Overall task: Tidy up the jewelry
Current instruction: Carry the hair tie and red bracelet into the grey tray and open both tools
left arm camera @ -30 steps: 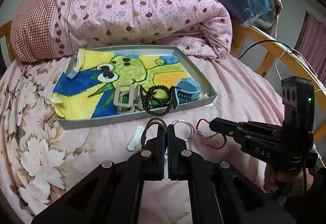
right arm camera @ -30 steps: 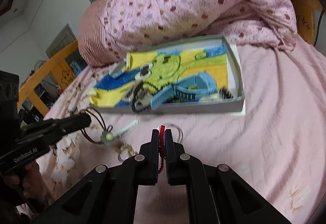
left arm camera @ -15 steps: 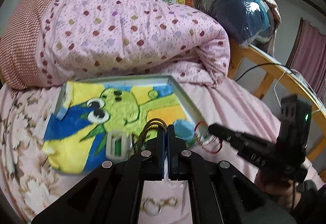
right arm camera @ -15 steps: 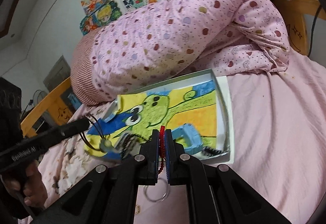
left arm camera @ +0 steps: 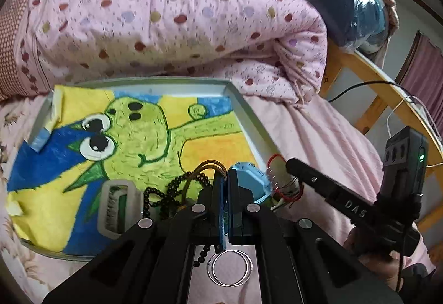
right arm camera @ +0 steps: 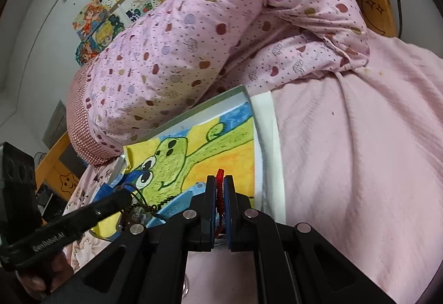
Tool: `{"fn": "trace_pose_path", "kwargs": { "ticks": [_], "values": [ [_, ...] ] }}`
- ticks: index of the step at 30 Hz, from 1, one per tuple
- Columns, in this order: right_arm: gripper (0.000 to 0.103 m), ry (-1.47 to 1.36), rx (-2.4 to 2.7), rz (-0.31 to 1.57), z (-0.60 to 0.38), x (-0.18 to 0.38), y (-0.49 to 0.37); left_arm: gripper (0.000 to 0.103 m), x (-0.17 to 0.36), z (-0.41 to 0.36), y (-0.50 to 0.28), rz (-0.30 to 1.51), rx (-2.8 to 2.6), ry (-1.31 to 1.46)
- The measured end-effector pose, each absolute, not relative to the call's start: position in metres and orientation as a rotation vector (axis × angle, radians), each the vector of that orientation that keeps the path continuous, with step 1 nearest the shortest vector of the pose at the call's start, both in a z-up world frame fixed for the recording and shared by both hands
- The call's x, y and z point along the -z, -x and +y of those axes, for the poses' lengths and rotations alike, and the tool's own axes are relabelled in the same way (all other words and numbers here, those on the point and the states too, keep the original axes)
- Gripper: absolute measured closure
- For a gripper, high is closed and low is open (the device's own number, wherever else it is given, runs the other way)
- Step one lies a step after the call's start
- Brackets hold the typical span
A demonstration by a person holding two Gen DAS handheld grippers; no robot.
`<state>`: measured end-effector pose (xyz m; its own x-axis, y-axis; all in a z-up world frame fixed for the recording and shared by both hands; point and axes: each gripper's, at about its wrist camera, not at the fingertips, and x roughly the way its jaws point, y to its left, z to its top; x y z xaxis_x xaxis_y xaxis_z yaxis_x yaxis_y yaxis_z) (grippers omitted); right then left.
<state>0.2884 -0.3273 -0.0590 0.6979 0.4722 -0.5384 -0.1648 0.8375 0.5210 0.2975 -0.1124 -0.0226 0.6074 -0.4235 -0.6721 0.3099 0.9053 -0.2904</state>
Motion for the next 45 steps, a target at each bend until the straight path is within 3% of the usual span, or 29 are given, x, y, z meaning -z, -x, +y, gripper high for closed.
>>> {"fn": "trace_pose_path", "kwargs": {
  "ticks": [20,24,28,31,37,38,40,42,43,45],
  "values": [
    [0.095,-0.403,-0.336,0.733,-0.326,0.061,-0.288,0.100,0.041,-0.104,-0.304,0.860,0.403,0.202],
    [0.095,-0.392,-0.330,0.734,-0.326,0.059,-0.289,0.078,0.037,-0.097,-0.302,0.859,0.373,0.226],
    [0.095,-0.386,-0.323,0.732,-0.327,0.056,-0.289,0.067,0.032,-0.090,-0.299,0.847,0.341,0.240],
    [0.083,-0.380,-0.322,0.722,-0.328,0.053,-0.288,0.053,0.026,-0.085,-0.296,0.833,0.320,0.243],
    [0.079,-0.327,-0.329,0.702,-0.320,0.043,-0.285,0.037,0.015,-0.077,-0.286,0.803,0.271,0.221],
    [0.076,-0.321,-0.328,0.699,-0.319,0.041,-0.284,0.036,0.013,-0.075,-0.284,0.797,0.257,0.217],
    [0.041,-0.321,-0.329,0.685,-0.319,0.038,-0.281,0.036,0.010,-0.070,-0.279,0.783,0.232,0.210],
    [0.033,-0.325,-0.336,0.650,-0.319,0.031,-0.274,0.032,0.006,-0.065,-0.274,0.763,0.218,0.215],
    [0.033,-0.318,-0.338,0.646,-0.319,0.028,-0.273,0.017,0.003,-0.062,-0.271,0.750,0.212,0.222],
    [0.031,-0.287,-0.338,0.631,-0.316,0.022,-0.269,0.002,-0.002,-0.056,-0.263,0.714,0.193,0.237]
  ]
}}
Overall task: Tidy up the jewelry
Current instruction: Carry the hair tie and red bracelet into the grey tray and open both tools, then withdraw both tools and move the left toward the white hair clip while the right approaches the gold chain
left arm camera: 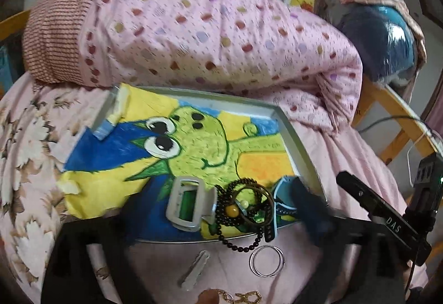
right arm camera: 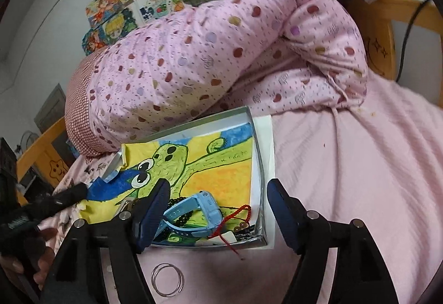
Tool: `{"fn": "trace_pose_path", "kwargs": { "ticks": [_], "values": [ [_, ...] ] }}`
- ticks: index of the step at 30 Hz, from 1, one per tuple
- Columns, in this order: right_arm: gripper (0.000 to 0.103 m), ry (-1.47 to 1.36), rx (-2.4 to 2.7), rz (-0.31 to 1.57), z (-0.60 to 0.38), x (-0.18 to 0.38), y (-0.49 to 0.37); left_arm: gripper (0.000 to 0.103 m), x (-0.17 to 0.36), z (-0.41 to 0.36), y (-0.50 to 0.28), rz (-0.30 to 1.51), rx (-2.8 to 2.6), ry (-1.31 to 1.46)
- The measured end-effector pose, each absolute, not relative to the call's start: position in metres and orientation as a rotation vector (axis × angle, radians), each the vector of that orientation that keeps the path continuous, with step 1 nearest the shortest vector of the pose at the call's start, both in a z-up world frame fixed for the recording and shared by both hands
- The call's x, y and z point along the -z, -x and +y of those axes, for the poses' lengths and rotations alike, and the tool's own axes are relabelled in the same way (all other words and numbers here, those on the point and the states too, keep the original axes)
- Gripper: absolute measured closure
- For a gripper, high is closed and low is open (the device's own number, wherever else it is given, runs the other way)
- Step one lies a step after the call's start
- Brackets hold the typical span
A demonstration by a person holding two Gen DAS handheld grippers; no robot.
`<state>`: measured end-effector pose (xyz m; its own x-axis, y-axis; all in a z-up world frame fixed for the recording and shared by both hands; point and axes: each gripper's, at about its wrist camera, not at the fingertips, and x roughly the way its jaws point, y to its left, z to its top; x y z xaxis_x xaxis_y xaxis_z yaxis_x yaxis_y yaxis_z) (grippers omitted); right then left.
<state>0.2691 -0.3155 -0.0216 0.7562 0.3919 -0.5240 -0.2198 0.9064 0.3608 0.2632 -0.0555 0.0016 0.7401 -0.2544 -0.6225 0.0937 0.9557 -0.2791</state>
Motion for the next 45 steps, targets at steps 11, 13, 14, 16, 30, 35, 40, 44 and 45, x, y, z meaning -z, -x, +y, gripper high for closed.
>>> {"fn": "trace_pose_path", "kwargs": {
  "ticks": [11,13,14,16,30,35,40,44,45],
  "values": [
    [0.011,-0.210,-0.340,0.512,-0.305,-0.012,-0.236,0.002,-0.025,-0.044,-0.225,0.621,0.143,0.188],
    [0.009,-0.194,-0.329,0.492,-0.304,-0.017,-0.229,0.002,-0.027,-0.043,-0.217,0.611,0.142,0.176],
    [0.008,-0.189,-0.323,0.480,-0.303,-0.020,-0.225,0.002,-0.028,-0.043,-0.213,0.607,0.139,0.171],
    [0.004,-0.185,-0.315,0.462,-0.303,-0.024,-0.217,0.002,-0.031,-0.042,-0.206,0.596,0.136,0.163],
    [0.000,-0.058,-0.295,0.433,-0.286,-0.039,-0.148,0.002,-0.040,-0.022,-0.150,0.555,0.125,0.117],
    [0.000,-0.027,-0.330,0.492,-0.273,-0.032,-0.132,0.002,-0.030,-0.014,-0.134,0.587,0.124,0.076],
    [0.000,0.002,-0.371,0.563,-0.262,-0.017,-0.125,0.002,-0.013,-0.007,-0.123,0.640,0.113,0.055],
    [0.000,0.018,-0.400,0.624,-0.255,-0.002,-0.129,0.002,0.001,-0.003,-0.120,0.690,0.104,0.063],
    [0.000,0.022,-0.405,0.639,-0.254,0.002,-0.130,0.002,0.005,-0.002,-0.120,0.702,0.102,0.064]
  ]
}}
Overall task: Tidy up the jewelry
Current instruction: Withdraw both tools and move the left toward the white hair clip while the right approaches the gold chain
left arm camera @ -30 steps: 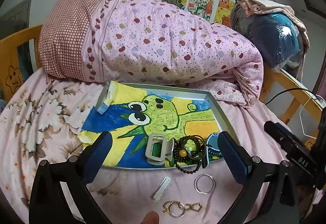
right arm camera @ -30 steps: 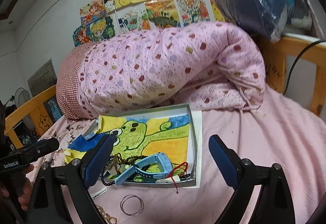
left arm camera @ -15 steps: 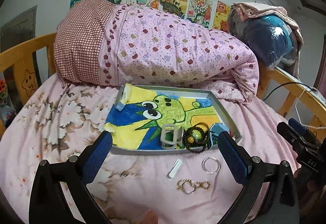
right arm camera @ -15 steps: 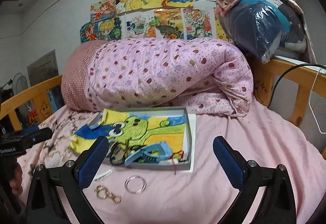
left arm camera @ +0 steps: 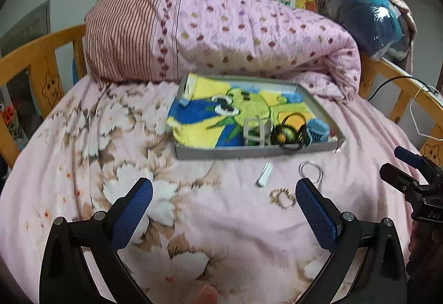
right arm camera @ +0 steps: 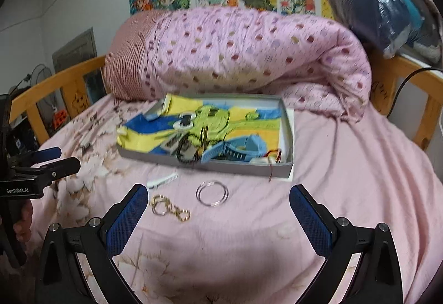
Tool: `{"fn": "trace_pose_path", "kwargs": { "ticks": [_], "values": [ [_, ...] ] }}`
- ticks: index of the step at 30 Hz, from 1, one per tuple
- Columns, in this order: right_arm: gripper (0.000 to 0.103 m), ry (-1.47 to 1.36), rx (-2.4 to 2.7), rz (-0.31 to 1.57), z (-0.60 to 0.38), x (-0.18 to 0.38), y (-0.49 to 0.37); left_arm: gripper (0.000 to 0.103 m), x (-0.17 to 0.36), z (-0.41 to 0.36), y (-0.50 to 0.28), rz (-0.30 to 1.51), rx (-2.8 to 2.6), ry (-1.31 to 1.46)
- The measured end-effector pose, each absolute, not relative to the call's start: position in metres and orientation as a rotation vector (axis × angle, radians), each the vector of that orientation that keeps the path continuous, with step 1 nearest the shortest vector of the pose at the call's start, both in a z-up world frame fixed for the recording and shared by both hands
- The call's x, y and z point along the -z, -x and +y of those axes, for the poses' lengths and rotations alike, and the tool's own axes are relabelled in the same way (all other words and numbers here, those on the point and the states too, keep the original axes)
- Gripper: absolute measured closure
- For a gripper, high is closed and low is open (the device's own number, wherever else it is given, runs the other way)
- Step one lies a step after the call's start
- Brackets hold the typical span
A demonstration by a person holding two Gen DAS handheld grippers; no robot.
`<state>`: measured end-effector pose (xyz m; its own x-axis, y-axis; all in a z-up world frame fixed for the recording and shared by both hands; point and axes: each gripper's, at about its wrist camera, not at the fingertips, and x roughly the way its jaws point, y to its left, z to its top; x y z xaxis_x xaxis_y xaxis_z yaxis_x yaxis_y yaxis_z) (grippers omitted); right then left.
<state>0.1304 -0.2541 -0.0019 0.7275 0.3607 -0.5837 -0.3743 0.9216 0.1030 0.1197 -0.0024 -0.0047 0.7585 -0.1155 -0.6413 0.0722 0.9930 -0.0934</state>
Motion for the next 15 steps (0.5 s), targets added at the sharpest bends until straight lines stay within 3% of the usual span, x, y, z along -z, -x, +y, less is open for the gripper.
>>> {"fn": "trace_pose_path", "kwargs": {
  "ticks": [15],
  "values": [
    [0.000,0.126,-0.436,0.849,-0.239,0.051,-0.153,0.002,0.049,-0.015,-0.133,0.872,0.142,0.051]
  ]
}}
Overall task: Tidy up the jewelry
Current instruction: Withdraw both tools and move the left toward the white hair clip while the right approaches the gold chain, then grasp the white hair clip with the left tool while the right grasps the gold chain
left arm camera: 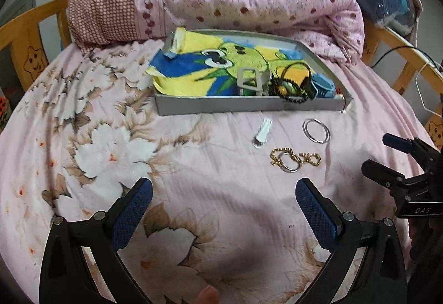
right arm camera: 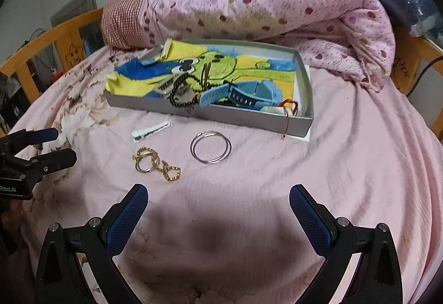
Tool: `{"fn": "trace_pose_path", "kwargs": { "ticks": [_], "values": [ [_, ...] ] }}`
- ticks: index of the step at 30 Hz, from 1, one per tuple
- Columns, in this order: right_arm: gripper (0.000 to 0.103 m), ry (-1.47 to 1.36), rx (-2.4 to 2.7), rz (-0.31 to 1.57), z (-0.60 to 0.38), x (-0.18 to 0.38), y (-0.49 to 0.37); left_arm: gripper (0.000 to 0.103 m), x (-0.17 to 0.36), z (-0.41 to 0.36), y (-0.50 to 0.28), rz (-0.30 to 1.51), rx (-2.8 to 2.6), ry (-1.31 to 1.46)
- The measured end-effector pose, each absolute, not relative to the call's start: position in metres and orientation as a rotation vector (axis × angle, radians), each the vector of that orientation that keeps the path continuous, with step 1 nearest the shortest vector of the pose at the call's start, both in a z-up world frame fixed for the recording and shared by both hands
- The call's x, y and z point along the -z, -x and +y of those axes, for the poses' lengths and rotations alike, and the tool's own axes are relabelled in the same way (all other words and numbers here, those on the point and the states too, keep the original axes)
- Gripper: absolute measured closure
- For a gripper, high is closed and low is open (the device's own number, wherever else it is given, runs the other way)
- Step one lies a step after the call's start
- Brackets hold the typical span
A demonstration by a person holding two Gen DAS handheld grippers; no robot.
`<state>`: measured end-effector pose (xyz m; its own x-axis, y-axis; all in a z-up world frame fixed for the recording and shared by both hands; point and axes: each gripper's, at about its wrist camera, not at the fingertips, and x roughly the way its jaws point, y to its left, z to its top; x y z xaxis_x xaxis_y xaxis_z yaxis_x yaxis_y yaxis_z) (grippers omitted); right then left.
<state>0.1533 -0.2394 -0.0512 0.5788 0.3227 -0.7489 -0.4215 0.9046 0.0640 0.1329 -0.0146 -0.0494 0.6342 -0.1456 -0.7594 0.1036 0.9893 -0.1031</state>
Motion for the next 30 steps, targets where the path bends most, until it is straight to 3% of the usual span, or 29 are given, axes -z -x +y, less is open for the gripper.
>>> {"fn": "trace_pose_path", "kwargs": {
  "ticks": [17,25,30],
  "values": [
    [0.001,0.138,-0.523,0.866,-0.230,0.067,-0.167,0.005,0.060,-0.022,-0.171,0.872,0.231,0.078],
    [0.030,0.143,-0.580,0.875,-0.224,0.074,-0.176,0.048,0.069,-0.035,-0.190,0.896,0.339,0.036],
    [0.045,0.122,-0.635,0.878,-0.221,0.077,-0.179,0.064,0.074,-0.037,-0.200,0.915,0.375,0.033]
  ]
}}
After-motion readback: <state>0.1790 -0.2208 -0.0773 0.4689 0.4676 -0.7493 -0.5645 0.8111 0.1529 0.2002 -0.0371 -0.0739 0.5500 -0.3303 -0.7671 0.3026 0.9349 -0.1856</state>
